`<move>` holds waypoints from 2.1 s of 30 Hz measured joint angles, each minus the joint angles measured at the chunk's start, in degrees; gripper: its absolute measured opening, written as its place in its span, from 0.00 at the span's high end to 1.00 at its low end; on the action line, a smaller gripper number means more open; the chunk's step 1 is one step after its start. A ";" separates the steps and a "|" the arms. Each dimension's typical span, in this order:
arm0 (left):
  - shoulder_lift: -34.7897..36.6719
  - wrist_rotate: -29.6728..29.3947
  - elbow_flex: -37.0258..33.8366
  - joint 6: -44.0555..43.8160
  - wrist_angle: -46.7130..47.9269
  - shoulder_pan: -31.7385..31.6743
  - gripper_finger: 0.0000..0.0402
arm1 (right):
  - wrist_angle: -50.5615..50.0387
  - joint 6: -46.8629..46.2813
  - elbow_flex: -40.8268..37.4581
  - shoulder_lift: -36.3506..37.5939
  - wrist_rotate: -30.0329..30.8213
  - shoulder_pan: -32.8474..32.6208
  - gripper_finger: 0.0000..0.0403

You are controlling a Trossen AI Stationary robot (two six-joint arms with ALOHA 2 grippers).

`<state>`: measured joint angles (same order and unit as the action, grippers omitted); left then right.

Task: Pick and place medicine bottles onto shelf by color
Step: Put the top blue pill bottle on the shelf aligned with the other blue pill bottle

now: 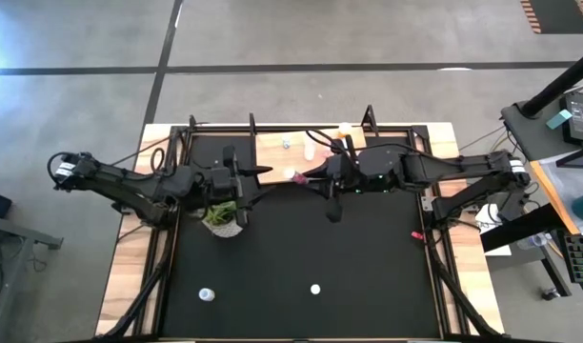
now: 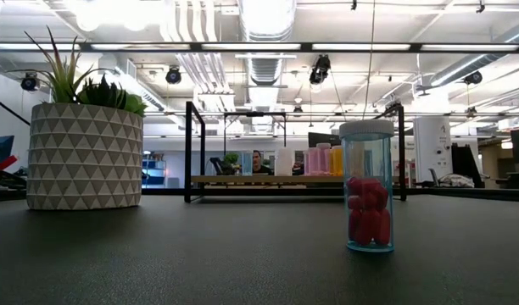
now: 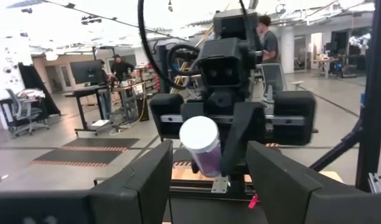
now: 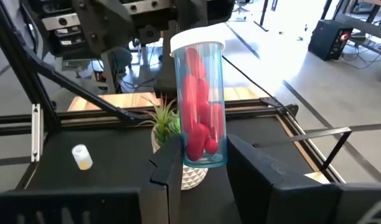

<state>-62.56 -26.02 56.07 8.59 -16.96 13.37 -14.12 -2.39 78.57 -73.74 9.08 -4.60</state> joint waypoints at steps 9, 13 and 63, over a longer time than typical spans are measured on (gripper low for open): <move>0.11 0.19 0.35 -2.35 2.74 -1.01 0.53 | -8.31 1.53 7.85 -6.60 0.02 0.02 0.75; 0.15 0.22 0.46 -5.94 4.89 -1.04 0.53 | -14.44 2.88 13.11 -9.73 0.03 0.02 0.75; 0.34 3.45 -0.68 -23.29 11.93 -2.89 0.75 | -37.58 11.51 35.69 -20.61 0.61 0.04 0.75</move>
<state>-62.22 -22.57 55.40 -14.70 -5.02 10.48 -51.70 9.13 114.26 -94.35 9.69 -4.56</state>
